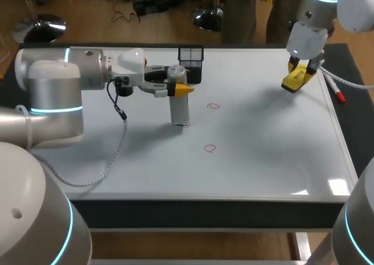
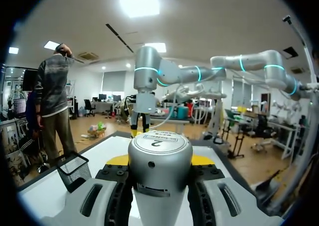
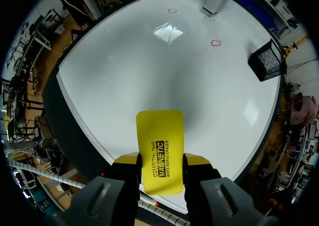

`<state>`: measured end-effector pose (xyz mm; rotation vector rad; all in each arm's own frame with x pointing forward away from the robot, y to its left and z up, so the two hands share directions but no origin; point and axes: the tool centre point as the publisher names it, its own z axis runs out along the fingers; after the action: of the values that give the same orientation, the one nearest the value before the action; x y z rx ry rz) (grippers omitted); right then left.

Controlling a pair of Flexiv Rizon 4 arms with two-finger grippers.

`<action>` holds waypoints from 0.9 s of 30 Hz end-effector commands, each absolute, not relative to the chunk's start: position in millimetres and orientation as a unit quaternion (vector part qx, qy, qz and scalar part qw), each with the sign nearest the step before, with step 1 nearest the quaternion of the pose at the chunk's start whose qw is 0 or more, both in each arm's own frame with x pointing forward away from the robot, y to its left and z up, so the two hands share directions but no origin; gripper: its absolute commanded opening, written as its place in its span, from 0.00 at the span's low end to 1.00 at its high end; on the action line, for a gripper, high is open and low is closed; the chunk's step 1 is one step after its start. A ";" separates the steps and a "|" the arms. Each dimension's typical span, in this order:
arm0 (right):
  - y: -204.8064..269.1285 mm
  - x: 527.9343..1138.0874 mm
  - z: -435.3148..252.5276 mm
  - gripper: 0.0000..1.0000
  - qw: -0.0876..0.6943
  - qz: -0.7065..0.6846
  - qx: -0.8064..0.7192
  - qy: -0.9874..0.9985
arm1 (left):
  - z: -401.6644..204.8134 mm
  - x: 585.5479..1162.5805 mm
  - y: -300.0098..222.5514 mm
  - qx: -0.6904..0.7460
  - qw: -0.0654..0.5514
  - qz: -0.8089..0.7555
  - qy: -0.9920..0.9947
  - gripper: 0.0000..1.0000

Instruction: Pick up the inspection probe, press it on each red-marked spot on the whiteboard one by one, put down the probe, pick up the eraser, and wipe off all the red marks.

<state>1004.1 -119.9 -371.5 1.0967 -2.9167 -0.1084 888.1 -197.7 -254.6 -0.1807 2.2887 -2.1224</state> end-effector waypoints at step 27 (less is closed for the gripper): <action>-120.5 1004.0 -370.5 0.00 0.013 -0.033 0.353 -0.935 | -273.6 890.1 -214.6 -0.023 -0.005 -0.666 0.746 0.00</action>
<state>1004.1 -120.0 -371.5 1.0966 -2.9167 -0.1084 888.8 -216.1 -272.6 -0.0798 2.3487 -2.0951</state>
